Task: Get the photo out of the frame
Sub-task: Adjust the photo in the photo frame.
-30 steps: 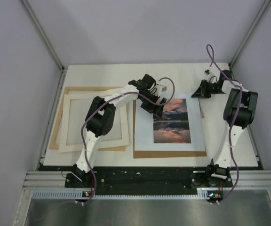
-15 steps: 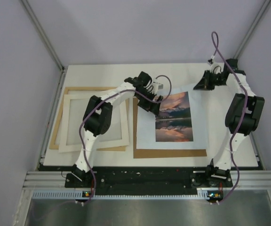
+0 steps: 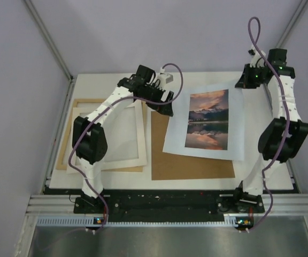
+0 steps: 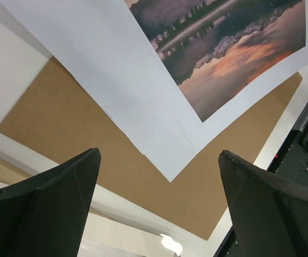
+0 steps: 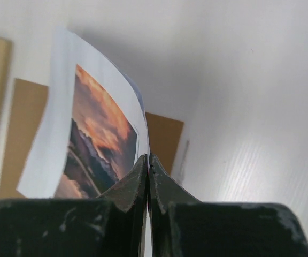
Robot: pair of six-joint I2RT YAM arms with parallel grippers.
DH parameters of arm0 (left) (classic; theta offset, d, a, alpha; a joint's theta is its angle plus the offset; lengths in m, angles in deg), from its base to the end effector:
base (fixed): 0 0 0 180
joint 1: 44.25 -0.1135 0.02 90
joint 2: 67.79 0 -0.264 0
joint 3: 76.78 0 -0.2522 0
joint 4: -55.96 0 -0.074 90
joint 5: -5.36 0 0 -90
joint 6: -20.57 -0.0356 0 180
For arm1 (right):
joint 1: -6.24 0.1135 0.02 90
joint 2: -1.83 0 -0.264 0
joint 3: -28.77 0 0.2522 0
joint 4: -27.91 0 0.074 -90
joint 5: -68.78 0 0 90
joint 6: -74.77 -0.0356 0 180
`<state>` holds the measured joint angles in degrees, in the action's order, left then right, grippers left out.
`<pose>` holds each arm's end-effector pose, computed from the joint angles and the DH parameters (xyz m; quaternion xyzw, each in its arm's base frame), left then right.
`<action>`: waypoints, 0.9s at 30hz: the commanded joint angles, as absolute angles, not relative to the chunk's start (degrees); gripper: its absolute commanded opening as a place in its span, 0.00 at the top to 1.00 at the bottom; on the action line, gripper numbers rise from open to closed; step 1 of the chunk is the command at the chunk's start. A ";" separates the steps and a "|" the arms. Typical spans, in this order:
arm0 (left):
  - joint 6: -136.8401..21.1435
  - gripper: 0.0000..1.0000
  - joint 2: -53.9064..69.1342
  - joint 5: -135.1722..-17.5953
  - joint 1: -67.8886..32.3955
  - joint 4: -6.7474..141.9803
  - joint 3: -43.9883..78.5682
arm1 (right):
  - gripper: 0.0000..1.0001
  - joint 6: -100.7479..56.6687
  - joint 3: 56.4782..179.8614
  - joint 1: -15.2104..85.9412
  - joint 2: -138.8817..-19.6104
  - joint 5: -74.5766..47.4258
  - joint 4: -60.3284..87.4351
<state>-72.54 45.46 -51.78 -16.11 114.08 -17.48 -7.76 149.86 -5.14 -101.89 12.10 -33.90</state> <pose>0.3790 -0.2246 0.3084 0.3349 0.8442 -0.3300 0.2574 0.3934 -0.0592 0.3726 -0.0808 0.8866 0.2000 0.4092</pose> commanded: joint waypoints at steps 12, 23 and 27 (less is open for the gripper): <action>-72.77 0.02 46.29 -50.55 -16.91 114.72 -13.37 | 1.00 13.51 157.75 -8.97 -124.99 1.64 -36.65; -70.92 0.02 51.65 -48.09 -16.74 114.19 -10.21 | 1.00 14.66 162.59 -8.97 -127.54 0.40 -34.10; -71.01 0.02 52.27 -47.47 -16.65 114.10 -10.56 | 0.60 14.39 161.55 -8.97 -127.63 0.75 -34.10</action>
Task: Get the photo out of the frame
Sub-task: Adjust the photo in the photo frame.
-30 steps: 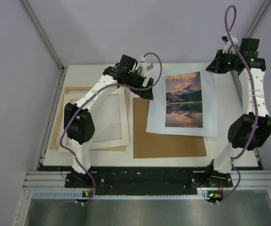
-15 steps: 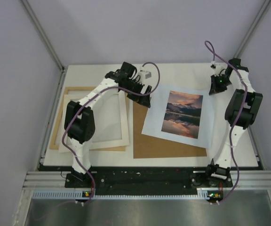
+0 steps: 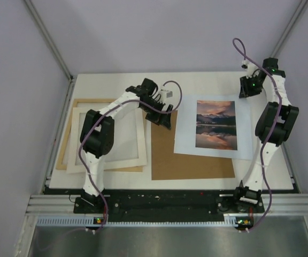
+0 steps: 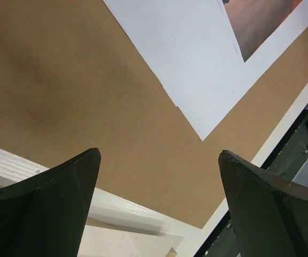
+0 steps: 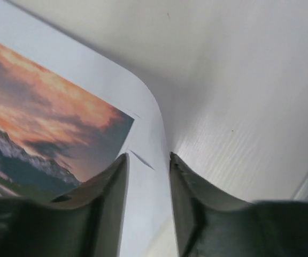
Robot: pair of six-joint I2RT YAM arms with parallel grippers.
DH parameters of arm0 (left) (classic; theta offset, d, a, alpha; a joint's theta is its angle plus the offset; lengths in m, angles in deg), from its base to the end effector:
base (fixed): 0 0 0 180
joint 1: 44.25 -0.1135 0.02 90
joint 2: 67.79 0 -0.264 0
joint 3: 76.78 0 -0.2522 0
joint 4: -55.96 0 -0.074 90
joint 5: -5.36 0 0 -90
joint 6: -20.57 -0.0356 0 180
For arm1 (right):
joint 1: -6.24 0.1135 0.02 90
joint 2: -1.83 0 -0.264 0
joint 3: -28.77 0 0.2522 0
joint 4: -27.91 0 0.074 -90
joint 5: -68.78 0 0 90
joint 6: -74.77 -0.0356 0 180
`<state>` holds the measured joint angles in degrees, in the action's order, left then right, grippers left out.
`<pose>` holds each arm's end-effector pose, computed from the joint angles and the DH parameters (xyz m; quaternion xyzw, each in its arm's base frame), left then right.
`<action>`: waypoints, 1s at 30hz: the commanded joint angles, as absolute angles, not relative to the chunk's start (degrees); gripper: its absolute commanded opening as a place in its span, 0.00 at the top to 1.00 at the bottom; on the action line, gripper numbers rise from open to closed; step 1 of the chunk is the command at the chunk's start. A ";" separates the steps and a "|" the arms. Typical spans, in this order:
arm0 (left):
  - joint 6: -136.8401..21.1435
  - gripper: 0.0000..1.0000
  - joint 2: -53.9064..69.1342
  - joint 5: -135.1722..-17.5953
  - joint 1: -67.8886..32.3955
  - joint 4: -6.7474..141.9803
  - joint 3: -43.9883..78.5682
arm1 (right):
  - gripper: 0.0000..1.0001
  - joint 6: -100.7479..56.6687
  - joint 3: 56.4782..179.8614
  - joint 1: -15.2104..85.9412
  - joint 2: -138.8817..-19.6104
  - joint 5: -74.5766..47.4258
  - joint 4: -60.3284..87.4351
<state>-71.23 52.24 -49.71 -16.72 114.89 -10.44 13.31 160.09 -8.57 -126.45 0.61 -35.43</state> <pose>0.3860 -0.2242 0.2203 0.2980 0.8852 -0.3312 0.1336 0.4756 -0.1121 0.2411 -0.1616 0.9365 0.0771 0.3015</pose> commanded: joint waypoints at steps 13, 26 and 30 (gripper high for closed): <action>-76.81 0.02 40.25 -54.48 -17.18 118.76 -18.11 | 0.01 4.82 143.55 -8.97 -101.91 0.33 -25.77; -77.69 0.01 11.59 -87.86 -19.54 110.24 -4.86 | 0.01 2.79 119.89 -8.88 -57.34 -15.68 -17.93; -76.90 0.01 5.79 -88.35 -26.30 110.24 -1.69 | 0.01 0.43 116.37 -8.88 -46.44 -16.47 -17.23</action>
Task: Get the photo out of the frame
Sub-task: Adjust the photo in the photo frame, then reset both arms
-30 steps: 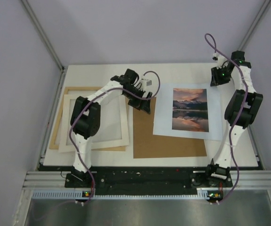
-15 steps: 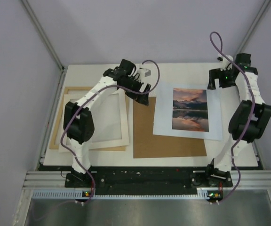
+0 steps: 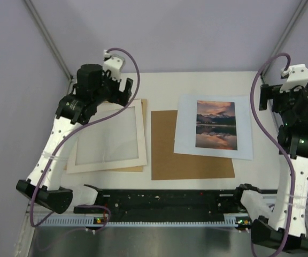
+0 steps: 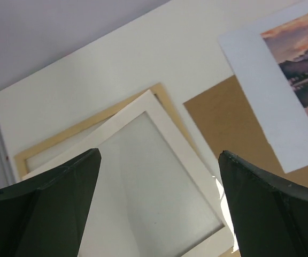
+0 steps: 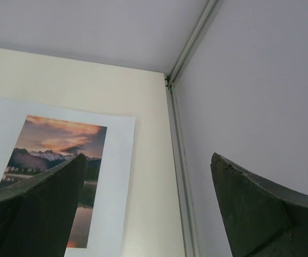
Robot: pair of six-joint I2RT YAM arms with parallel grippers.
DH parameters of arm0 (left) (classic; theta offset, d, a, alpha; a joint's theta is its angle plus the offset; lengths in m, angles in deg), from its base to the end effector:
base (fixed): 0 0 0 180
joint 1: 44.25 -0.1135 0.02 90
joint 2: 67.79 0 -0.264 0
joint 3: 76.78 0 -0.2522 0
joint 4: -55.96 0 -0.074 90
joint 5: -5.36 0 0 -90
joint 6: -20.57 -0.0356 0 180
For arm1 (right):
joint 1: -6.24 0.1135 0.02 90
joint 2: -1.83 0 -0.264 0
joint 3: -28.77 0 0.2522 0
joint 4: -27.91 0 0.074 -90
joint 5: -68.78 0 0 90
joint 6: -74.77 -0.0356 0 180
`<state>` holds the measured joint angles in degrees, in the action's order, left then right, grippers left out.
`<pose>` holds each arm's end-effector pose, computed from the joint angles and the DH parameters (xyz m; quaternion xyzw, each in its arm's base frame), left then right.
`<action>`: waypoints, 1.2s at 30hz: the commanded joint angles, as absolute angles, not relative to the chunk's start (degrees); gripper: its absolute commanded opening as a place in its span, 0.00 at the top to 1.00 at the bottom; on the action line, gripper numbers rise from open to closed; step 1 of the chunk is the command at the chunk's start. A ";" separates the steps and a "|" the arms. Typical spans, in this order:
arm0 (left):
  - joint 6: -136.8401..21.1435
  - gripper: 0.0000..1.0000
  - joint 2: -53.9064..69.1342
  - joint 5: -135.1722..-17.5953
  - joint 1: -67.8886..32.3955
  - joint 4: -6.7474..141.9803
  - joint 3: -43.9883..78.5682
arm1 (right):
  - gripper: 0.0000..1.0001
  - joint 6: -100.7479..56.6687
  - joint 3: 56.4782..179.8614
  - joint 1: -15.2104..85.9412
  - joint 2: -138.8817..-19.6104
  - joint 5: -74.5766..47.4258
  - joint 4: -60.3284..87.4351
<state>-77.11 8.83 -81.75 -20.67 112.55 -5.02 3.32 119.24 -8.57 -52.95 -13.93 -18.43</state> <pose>0.2495 -0.1108 0.4563 0.2402 0.8082 -0.0954 0.5292 0.1752 -0.0416 0.4561 -0.0656 0.7664 -0.1360 0.6244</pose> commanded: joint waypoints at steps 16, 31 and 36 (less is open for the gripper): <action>-75.93 0.01 -12.94 -90.71 -38.09 94.34 22.92 | 0.01 -3.71 103.37 -8.88 -32.45 -29.12 -12.40; -74.70 0.01 -18.66 -88.86 -40.64 92.22 27.15 | 0.01 -9.78 97.73 -8.79 -29.19 -37.47 -8.00; -74.26 0.01 -18.66 -88.78 -40.91 92.22 27.23 | 0.01 -8.98 99.31 -8.88 -30.07 -37.74 -8.09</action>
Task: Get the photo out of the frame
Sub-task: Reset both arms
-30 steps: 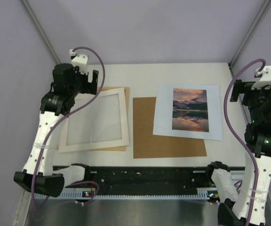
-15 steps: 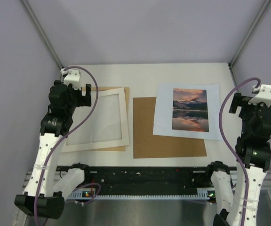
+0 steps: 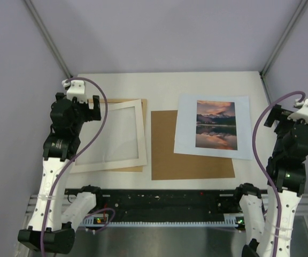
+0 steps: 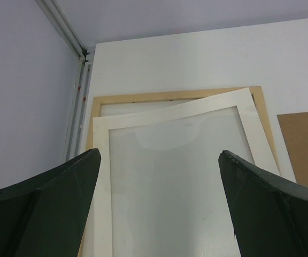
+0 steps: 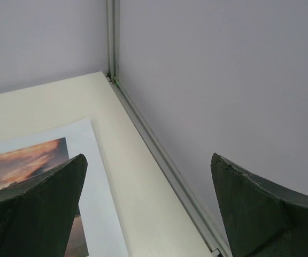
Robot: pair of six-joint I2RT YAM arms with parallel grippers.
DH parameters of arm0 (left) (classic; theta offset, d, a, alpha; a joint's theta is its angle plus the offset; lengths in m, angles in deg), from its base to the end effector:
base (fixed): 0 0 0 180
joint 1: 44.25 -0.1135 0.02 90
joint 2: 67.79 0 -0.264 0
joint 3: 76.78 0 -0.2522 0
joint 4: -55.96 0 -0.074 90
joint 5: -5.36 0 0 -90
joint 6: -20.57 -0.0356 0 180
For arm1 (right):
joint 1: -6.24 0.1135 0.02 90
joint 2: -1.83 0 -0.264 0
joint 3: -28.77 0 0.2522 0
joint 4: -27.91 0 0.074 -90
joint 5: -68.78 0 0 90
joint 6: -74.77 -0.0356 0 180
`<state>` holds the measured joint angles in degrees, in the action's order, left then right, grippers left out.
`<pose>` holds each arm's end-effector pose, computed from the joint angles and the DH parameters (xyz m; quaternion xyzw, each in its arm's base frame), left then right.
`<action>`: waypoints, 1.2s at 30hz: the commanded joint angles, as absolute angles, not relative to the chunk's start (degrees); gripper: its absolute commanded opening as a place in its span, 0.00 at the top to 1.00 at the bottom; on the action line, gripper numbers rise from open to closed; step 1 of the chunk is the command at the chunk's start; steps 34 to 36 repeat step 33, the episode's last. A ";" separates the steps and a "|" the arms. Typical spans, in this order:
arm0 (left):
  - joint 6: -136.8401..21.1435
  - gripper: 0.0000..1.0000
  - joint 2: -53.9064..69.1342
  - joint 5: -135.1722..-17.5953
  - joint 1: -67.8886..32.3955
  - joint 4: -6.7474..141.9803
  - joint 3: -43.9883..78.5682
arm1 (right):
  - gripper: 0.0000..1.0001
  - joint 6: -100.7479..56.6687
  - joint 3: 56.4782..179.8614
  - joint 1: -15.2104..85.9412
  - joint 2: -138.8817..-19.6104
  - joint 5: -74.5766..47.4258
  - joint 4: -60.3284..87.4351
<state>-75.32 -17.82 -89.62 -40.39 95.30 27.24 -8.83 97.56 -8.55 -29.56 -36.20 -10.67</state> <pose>0.1832 -0.0093 0.4010 0.0397 0.7831 0.0450 0.6190 0.0976 -0.0353 0.4020 0.1428 0.6997 -0.2191 0.6649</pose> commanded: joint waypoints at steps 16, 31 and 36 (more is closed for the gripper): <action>-73.91 0.01 -17.96 -88.07 -40.91 92.48 26.88 | 0.02 -8.81 103.27 -8.79 -32.00 -35.89 -9.76; -73.47 0.01 -17.61 -86.67 -40.91 93.01 26.70 | 0.04 -8.81 104.06 -8.88 -32.36 -34.75 -10.28; -73.47 0.01 -17.61 -86.67 -40.99 93.01 26.62 | 0.04 -9.07 104.41 -8.88 -32.36 -34.40 -10.55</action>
